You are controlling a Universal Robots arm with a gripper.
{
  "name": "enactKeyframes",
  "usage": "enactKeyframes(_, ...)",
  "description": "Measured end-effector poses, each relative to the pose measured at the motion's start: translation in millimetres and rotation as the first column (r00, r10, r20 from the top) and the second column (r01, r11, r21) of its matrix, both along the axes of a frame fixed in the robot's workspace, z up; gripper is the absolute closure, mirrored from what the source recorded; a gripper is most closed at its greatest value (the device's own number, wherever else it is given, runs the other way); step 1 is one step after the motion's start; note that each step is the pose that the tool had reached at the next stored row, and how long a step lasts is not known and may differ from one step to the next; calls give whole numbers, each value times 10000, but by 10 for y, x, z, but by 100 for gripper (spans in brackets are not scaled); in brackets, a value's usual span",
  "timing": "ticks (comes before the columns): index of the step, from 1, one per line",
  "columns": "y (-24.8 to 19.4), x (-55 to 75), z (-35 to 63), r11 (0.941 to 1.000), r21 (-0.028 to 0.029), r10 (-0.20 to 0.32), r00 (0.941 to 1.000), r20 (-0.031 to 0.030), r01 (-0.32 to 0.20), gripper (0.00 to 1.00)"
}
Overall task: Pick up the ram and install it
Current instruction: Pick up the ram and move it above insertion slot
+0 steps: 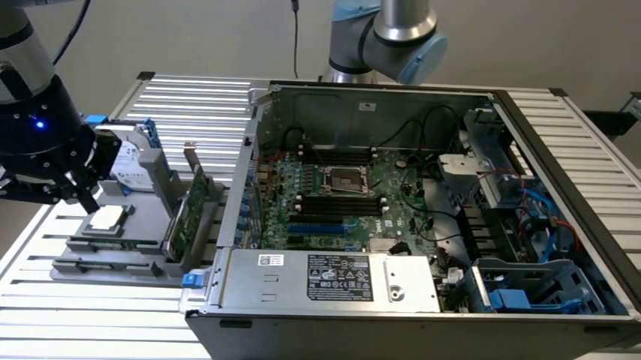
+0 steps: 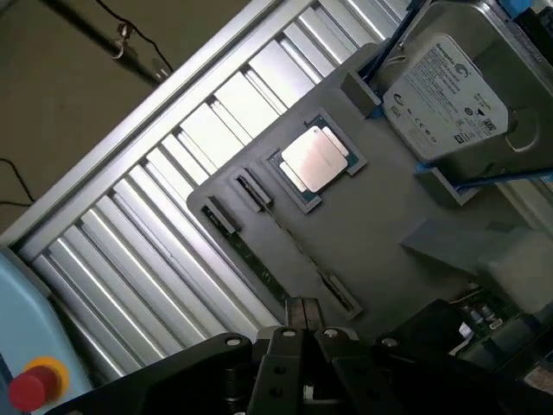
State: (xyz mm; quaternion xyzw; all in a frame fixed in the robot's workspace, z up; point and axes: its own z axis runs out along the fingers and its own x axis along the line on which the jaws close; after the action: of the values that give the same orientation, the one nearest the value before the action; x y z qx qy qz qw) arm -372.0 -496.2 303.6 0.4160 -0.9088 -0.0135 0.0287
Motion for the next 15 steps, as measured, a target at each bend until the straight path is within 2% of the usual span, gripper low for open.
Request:
enactKeyframes(4,0,0,-37,9973,0,731,9973,0,-731,89)
enactKeyframes(8,0,0,-74,9895,0,1445,9895,-1,-1445,89)
enactKeyframes(12,0,0,-113,9763,0,2163,9763,0,-2163,89)
enactKeyframes(15,0,0,-142,9631,0,2691,9631,0,-2691,89)
